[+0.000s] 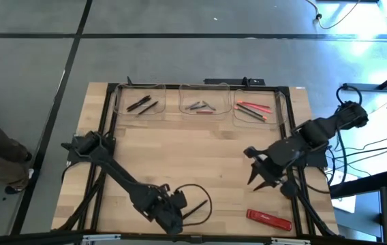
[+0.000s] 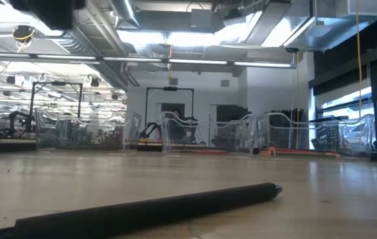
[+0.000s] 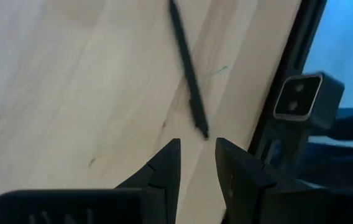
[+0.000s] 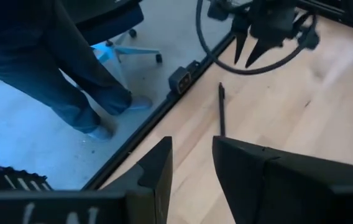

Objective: Sort crayons/erasers/pens/pencils in bins
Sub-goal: Put the black pen into the left transparent bin

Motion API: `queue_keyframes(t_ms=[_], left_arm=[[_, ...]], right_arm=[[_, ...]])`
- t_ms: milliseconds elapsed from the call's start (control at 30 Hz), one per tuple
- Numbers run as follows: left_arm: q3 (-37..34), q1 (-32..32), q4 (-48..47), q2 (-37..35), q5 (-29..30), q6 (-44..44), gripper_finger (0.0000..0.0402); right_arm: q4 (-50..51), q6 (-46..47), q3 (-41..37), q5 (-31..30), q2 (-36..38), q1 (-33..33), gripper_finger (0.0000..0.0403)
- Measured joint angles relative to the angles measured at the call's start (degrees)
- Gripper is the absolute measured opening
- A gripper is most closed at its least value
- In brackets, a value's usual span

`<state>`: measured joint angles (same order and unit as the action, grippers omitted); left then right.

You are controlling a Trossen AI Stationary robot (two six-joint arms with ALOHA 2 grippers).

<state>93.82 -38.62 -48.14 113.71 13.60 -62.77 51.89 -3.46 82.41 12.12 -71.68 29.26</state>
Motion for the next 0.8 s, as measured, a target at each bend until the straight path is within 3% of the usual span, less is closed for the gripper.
queue_keyframes(t_ms=[367, 600, 800], left_arm=[[0.09, -0.41, 8.96, 8.60, 1.84, 3.06, 0.0092], [0.07, -0.41, 9.55, 9.77, 1.87, 3.30, 0.0092], [0.07, -1.16, 9.58, 9.77, 4.75, 3.73, 0.0092]], right_arm=[[0.95, -0.05, 0.00, -0.02, 1.62, 5.01, 0.0116], [0.92, -0.04, 0.00, -0.34, 1.62, 6.32, 0.0116], [0.92, 0.19, 0.00, -5.04, 1.62, 7.21, 0.0116]])
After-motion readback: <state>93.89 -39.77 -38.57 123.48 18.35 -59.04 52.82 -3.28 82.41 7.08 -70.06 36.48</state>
